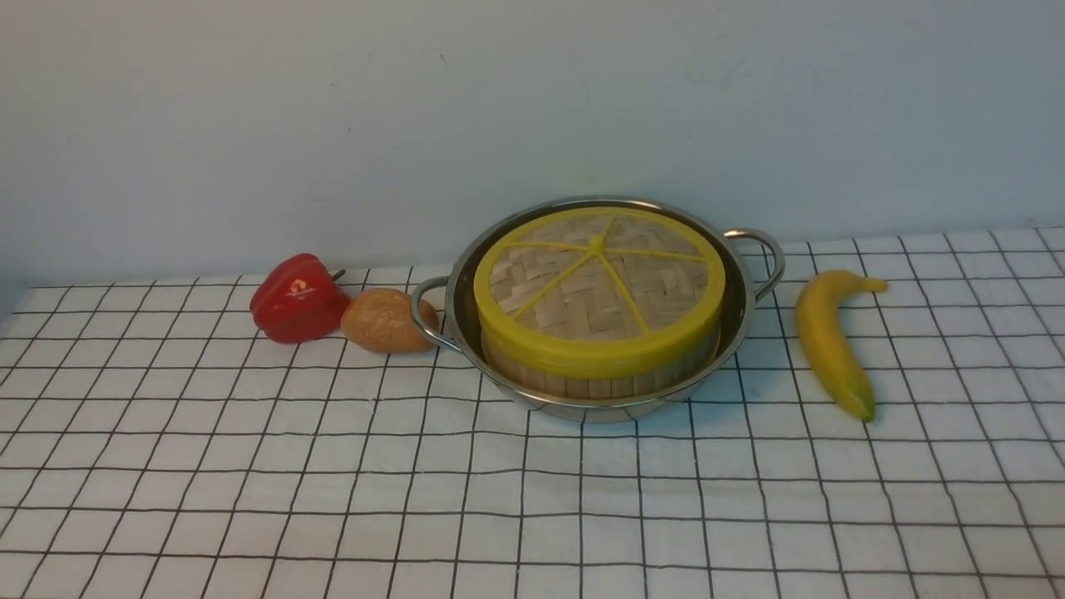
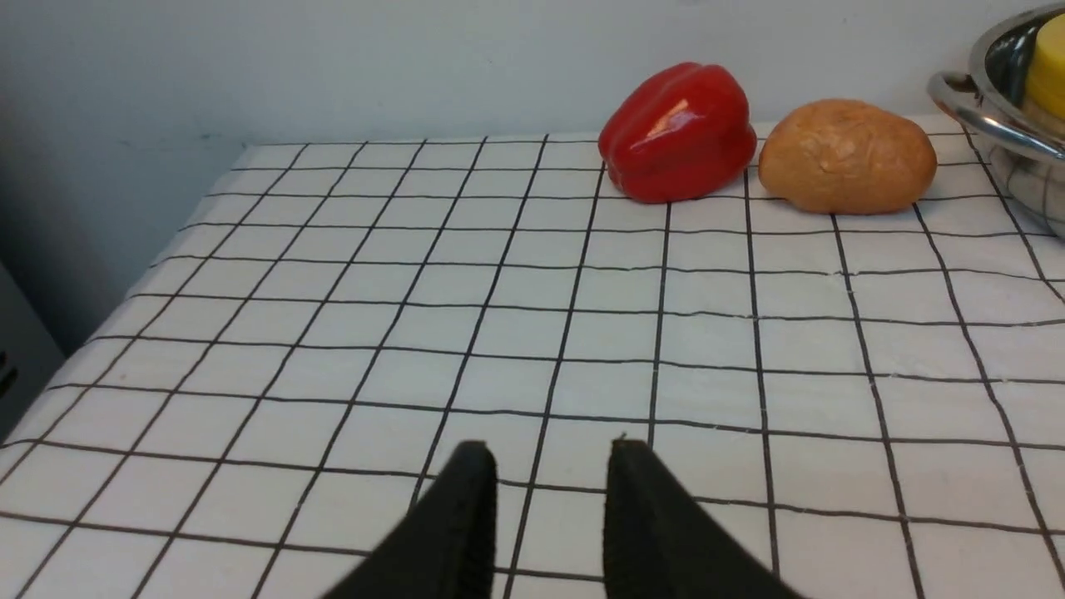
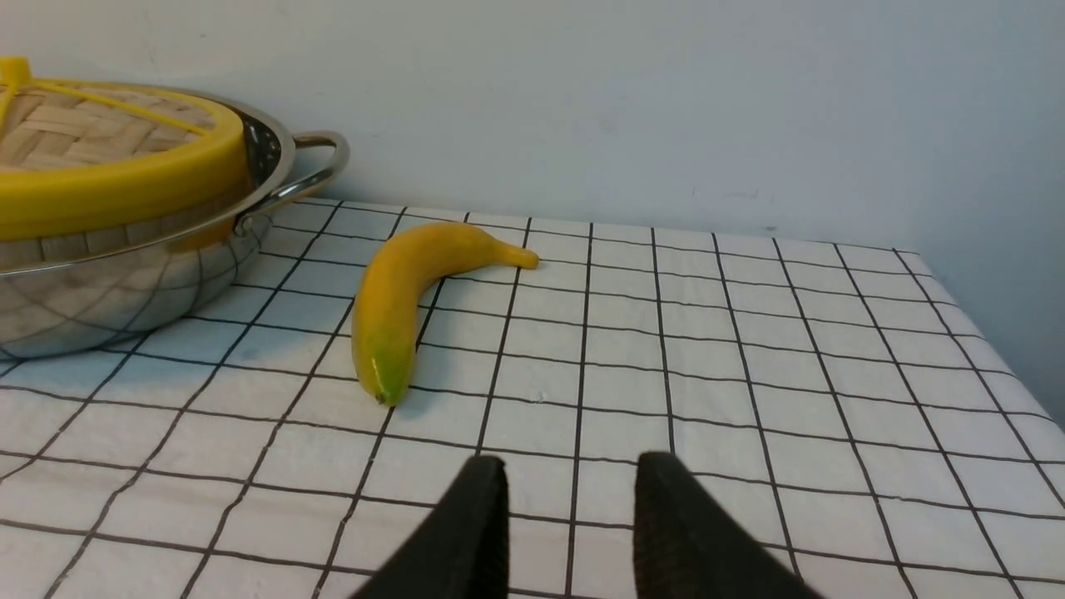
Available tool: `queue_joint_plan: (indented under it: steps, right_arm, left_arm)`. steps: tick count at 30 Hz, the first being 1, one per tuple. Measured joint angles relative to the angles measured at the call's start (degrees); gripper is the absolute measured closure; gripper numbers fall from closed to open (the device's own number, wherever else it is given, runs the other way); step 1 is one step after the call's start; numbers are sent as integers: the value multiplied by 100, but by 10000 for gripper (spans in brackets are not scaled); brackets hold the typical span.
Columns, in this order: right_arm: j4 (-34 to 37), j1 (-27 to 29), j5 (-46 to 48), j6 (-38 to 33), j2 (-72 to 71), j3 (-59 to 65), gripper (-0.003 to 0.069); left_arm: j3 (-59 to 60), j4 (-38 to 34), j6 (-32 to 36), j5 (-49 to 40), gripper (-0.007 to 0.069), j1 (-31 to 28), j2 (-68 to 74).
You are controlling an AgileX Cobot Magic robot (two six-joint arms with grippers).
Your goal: Place the steamer in the pot on the white tablecloth, and put the lid on the steamer.
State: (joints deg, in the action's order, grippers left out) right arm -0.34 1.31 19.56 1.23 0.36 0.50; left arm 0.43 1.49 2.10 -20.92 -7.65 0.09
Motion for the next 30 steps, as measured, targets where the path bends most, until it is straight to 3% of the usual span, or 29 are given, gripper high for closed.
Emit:
queue_joint_plan:
  steps: [6, 13, 20, 30]
  right_arm:
    - [0, 0, 0, 0, 0, 0, 419]
    - [0, 0, 0, -7, 0, 0, 419]
    - [0, 0, 0, -7, 0, 0, 419]
    - [0, 0, 0, -1, 0, 0, 419]
  left_arm:
    - [0, -31, 42, 25, 427, 309, 0]
    - [0, -1313, 47, 268, 421, 348, 0]
    - [0, -654, 47, 274, 410, 348, 0]
    - [0, -554, 47, 274, 384, 348, 0]
